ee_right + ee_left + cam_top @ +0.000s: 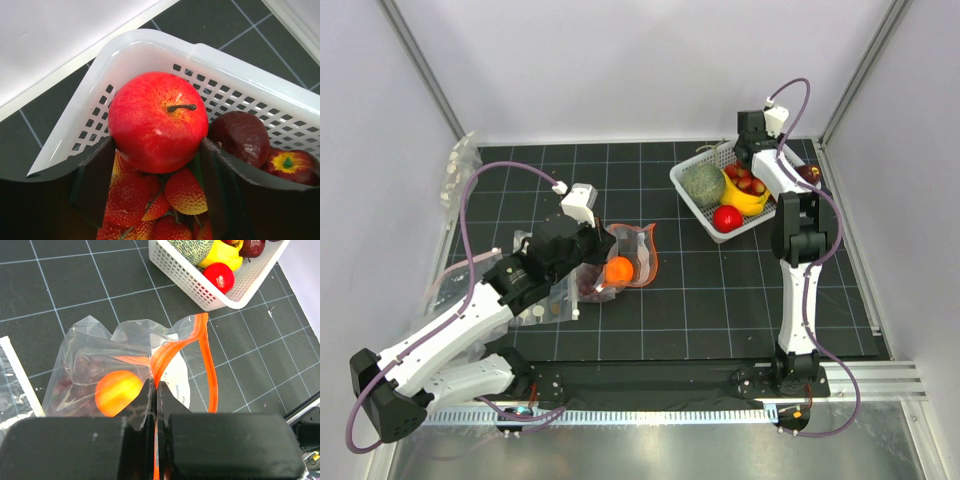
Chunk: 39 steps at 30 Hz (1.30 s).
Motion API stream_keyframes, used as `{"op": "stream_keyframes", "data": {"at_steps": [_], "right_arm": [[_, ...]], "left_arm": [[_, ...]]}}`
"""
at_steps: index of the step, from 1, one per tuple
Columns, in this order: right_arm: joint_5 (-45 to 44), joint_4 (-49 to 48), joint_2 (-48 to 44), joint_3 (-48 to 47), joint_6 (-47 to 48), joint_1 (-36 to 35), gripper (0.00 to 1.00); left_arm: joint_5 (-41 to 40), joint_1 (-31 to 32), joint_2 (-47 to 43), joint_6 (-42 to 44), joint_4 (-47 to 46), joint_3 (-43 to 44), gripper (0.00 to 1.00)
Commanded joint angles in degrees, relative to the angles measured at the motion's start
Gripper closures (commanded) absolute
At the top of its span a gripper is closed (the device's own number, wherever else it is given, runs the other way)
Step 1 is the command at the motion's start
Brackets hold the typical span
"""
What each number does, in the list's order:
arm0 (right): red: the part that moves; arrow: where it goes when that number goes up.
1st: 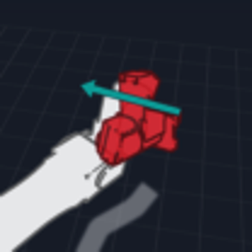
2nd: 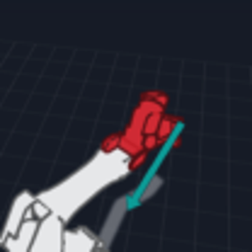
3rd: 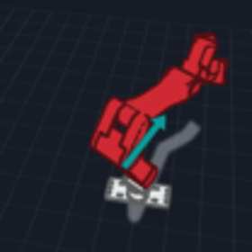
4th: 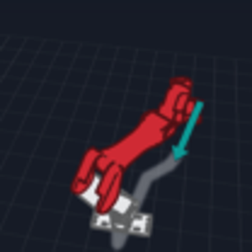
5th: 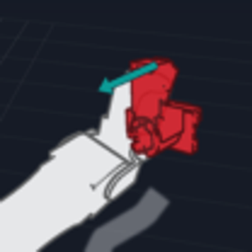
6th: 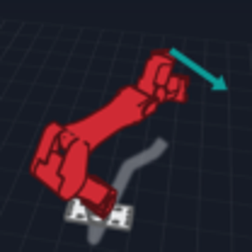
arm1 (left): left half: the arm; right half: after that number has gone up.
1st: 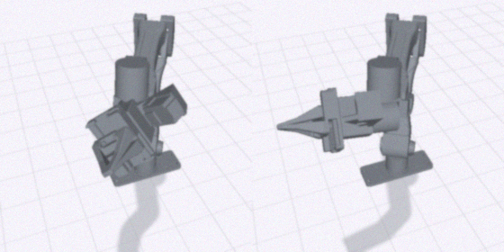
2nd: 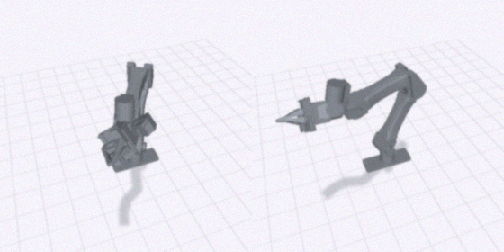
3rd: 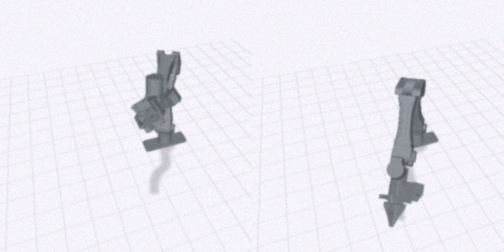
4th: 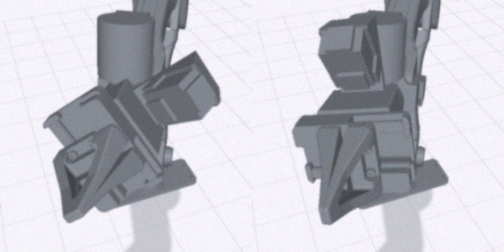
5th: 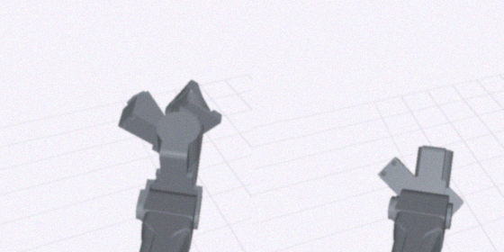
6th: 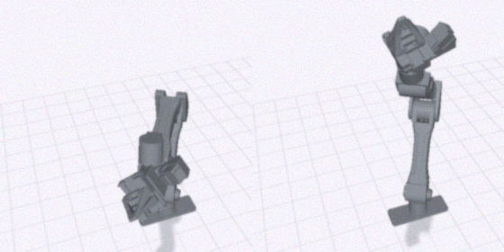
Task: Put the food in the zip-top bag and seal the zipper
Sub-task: Pick up the fake fruit from the bin.
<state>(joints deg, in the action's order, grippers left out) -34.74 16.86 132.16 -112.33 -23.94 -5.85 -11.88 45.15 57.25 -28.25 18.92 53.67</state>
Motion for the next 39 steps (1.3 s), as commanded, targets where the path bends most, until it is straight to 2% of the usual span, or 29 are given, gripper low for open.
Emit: {"op": "stream_keyframes", "data": {"at_steps": [1,2,8,18,23,28,34,36,39], "right_arm": [[0.28,-2.71,-3.57,0.88,0.04,0.05,0.35],[1.33,-2.97,-5.92,1.58,-0.31,0.05,0.43],[5.03,-5.87,-16.57,9.93,-1.11,-1.00,0.54],[6.79,-7.29,-34.76,23.46,-2.42,-6.71,0.57],[10.13,-12.54,-48.20,36.90,-6.20,-12.33,0.60],[11.88,-13.61,-59.10,47.62,-7.16,-18.05,0.60],[21.02,-18.51,-70.89,58.52,-7.87,-23.85,0.62],[25.83,-19.33,-74.04,59.68,-8.48,-25.70,0.62],[28.32,-19.23,-76.95,59.68,-6.65,-28.94,0.63]], "left_arm": [[0.54,0.12,-1.00,-0.23,-1.69,2.14,1.00],[0.54,0.12,-0.92,-0.23,-1.69,2.05,1.00],[0.28,0.12,-0.74,-0.31,-1.78,2.14,1.00],[1.51,0.12,0.93,-0.40,-2.22,2.40,1.00],[2.47,0.12,1.19,-0.58,-2.39,2.40,1.00],[2.39,0.21,1.54,-0.40,-2.39,2.40,1.00],[1.60,0.21,1.55,-0.05,-2.04,2.67,1.00],[1.94,0.21,1.54,-0.05,-1.69,2.76,1.00],[1.07,0.21,1.37,0.12,-1.60,2.58,1.00]]}}
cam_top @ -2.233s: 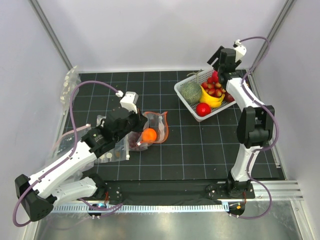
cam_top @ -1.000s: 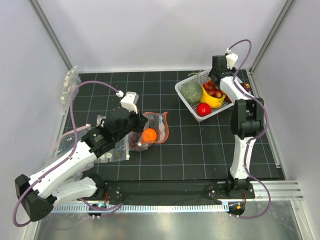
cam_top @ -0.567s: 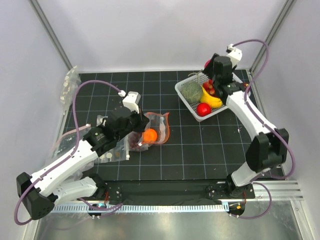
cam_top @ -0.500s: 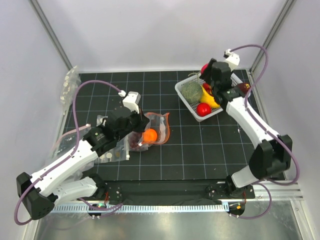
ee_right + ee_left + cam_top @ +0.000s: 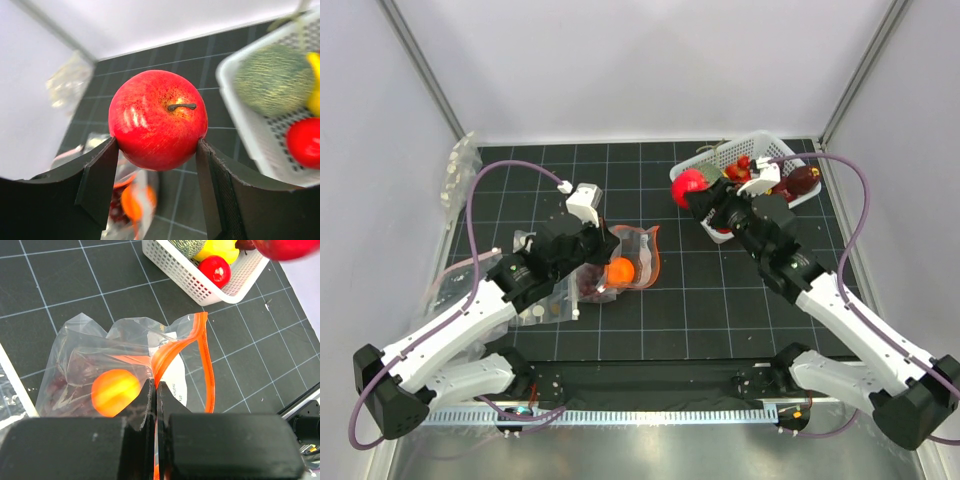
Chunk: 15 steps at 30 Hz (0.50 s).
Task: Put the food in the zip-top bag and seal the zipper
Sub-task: Pick up the fake fruit from the bin.
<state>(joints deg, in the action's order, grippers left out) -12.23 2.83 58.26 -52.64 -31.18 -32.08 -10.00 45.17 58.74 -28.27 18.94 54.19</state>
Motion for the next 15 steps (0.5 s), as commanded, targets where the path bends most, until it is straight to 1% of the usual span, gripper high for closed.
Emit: {"op": "stream_keyframes", "data": {"at_steps": [1,2,3,4,8,12,15], "right_arm": [[8.86,-6.42,-3.59,1.56,2.51,-3.25,0.63],[11.33,-10.78,-3.94,2.88,2.96,-3.78,0.63],[14.31,-12.66,-4.12,3.94,3.14,-4.31,0.64],[19.30,-13.81,-3.77,4.47,3.32,-4.31,0.63],[26.27,-15.92,-2.45,3.42,5.33,-6.15,0.63],[30.41,-16.89,-3.15,4.56,6.74,-7.39,0.63],[36.73,-19.35,-3.15,7.20,7.01,-7.74,0.62]], "left_arm": [[-1.16,0.18,-0.03,0.32,-1.62,2.14,1.00],[-1.51,0.18,-0.03,0.24,-1.36,2.14,1.00],[-1.69,0.18,-0.12,0.15,-1.19,2.14,1.00],[-1.86,0.10,-0.20,-0.03,-1.19,2.23,1.00],[-5.28,0.18,-0.73,-0.47,-0.84,2.05,1.00],[-13.79,0.18,-1.35,-2.14,0.92,1.97,1.00],[-15.75,0.18,-1.18,-2.31,1.19,1.88,1.00]]}}
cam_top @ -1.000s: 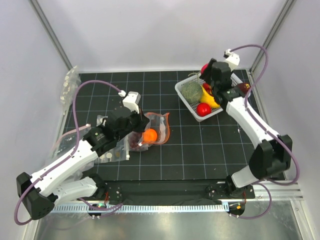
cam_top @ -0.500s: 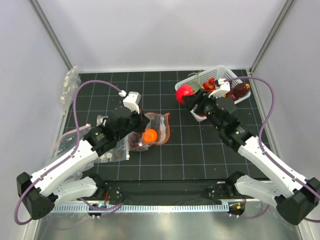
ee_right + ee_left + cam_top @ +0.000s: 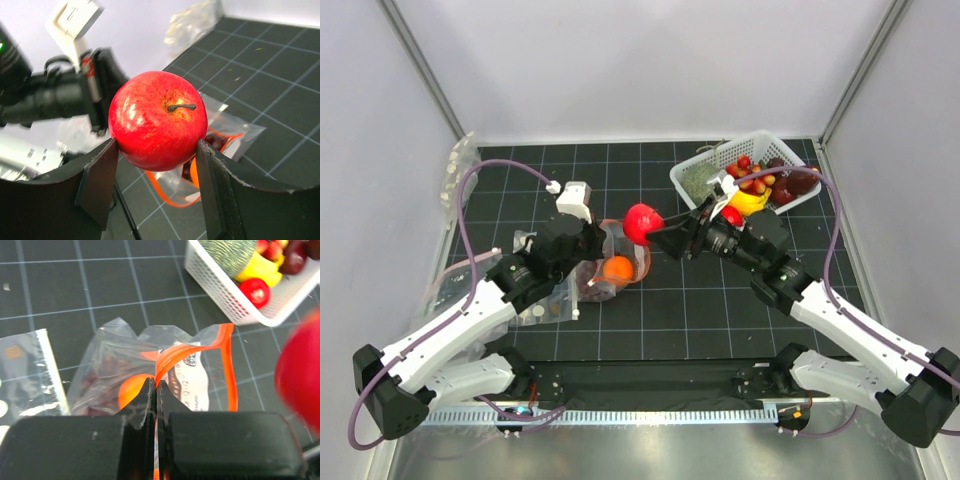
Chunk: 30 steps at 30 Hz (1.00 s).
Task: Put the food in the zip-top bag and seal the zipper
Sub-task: Place the fake fruit in the zipper food storage bag.
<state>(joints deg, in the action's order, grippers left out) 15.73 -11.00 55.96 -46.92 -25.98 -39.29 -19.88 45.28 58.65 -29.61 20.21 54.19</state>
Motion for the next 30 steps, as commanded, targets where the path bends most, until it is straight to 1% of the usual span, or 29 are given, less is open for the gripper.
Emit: {"op": "stream_keyframes", "data": {"at_steps": [1,5,9,12,13,15,17,18,21,23,24,25,26,28,29,30], "right_arm": [[9.14,-5.61,-0.77,2.61,1.89,-0.70,0.62],[8.36,-4.90,1.42,3.32,3.12,-1.49,0.62],[11.78,-7.62,5.99,3.24,2.07,-2.02,0.59],[11.87,-7.63,10.12,2.45,2.51,-3.16,0.58],[11.35,-7.02,11.00,1.49,2.77,-3.60,0.41],[8.72,-7.18,12.41,1.91,2.16,-3.69,0.26],[5.04,-6.67,11.81,2.35,2.24,-3.69,0.04],[4.15,-6.40,11.28,2.53,2.59,-3.69,0.00],[0.02,-4.91,8.29,3.40,2.95,-3.69,0.00],[-4.36,-3.95,6.01,4.28,3.30,-3.60,0.01],[-11.26,-3.07,3.56,4.99,3.48,-3.60,0.01],[-15.07,-0.45,2.06,5.08,3.74,-3.60,0.01],[-24.94,1.23,-0.48,5.17,4.09,-3.60,0.01],[-33.35,4.92,-2.78,5.17,4.97,-3.60,0.01],[-38.96,5.98,-3.57,5.17,4.97,-3.52,0.01],[-47.98,7.13,-4.63,5.17,4.88,-3.34,0.01]], "left_arm": [[-6.13,-0.01,-1.00,-0.98,-0.08,1.97,1.00],[-5.35,-0.01,-0.47,-1.16,0.18,2.23,1.00],[-5.44,-0.01,-1.70,-1.07,-0.34,1.79,1.00],[-2.46,-0.01,-3.01,-1.07,-1.92,0.92,1.00],[-1.40,-0.01,-3.28,-1.07,-2.53,0.74,1.00],[1.14,-0.01,-3.28,-0.98,-3.24,0.47,1.00],[1.51,-0.01,-3.19,-0.81,-3.24,0.74,1.00],[1.60,-0.01,-3.19,-0.80,-3.07,0.65,1.00],[1.95,-0.01,-3.54,-0.89,-3.24,0.48,1.00],[2.04,-0.01,-3.63,-0.89,-3.51,0.47,1.00],[2.12,0.07,-3.89,-0.89,-3.59,0.39,1.00],[2.21,-0.01,-3.81,-0.89,-3.60,0.30,1.00],[2.30,0.07,-3.90,-0.89,-3.77,0.30,1.00],[2.65,0.07,-4.07,-0.89,-4.03,-0.05,1.00],[2.74,-0.01,-4.16,-0.89,-4.30,-0.05,1.00],[3.09,0.07,-4.16,-0.72,-4.47,-0.14,1.00]]}}
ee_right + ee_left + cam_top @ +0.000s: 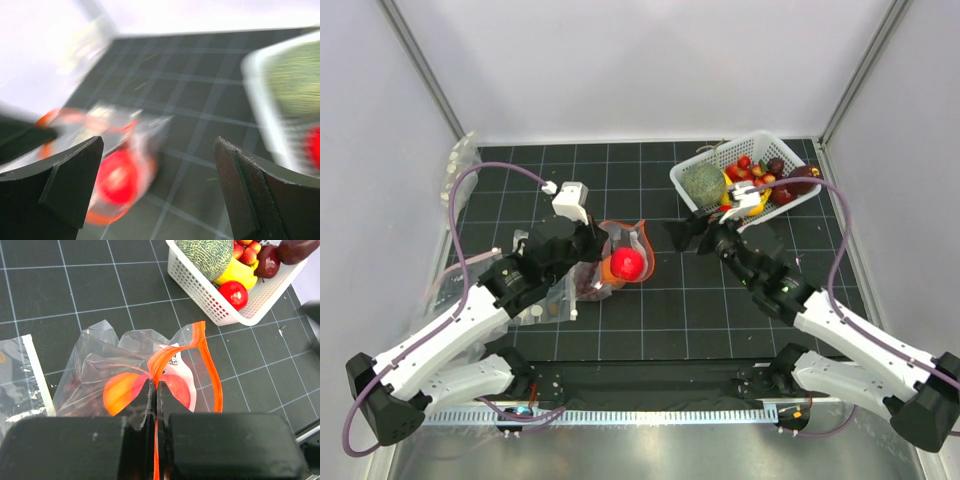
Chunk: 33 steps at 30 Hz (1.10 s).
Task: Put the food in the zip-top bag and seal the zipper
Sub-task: Place the fake fruit in the zipper food storage bag, then pick up the fake fruit from the bin.
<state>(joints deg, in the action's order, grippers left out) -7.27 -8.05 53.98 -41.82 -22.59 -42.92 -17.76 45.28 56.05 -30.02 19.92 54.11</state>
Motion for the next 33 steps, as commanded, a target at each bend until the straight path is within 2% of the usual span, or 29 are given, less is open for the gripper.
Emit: {"op": "stream_keyframes", "data": {"at_steps": [1,3,8,13,17,23,27,33], "right_arm": [[-29.51,7.41,-2.91,-0.45,0.97,0.64,0.00],[-34.72,10.24,-2.56,-1.85,-0.08,2.65,0.00],[-34.14,13.41,-0.72,-2.82,-3.59,8.18,0.00],[-21.07,14.91,2.61,-3.35,-7.20,19.60,0.00],[-16.64,18.06,7.89,-7.47,-8.08,24.36,0.00],[-23.13,15.36,10.00,-7.75,-8.09,27.00,0.00],[-33.30,13.94,17.10,-10.64,-5.37,28.67,0.00],[-37.29,11.40,26.08,-16.79,-3.08,31.66,0.00]], "left_arm": [[1.15,-0.01,-1.65,-0.21,-4.19,-0.05,1.00],[1.23,-0.01,-1.56,-0.04,-4.37,-0.05,1.00],[1.94,0.07,-1.47,0.05,-4.54,-0.14,1.00],[3.78,-0.01,-1.03,0.14,-5.07,-0.14,1.00],[6.07,0.07,0.89,0.23,-5.33,0.30,1.00],[7.12,0.07,2.57,0.22,-5.86,0.30,1.00],[7.82,0.07,3.54,0.40,-6.21,0.74,1.00],[7.13,0.07,1.96,0.40,-6.21,0.04,1.00]]}}
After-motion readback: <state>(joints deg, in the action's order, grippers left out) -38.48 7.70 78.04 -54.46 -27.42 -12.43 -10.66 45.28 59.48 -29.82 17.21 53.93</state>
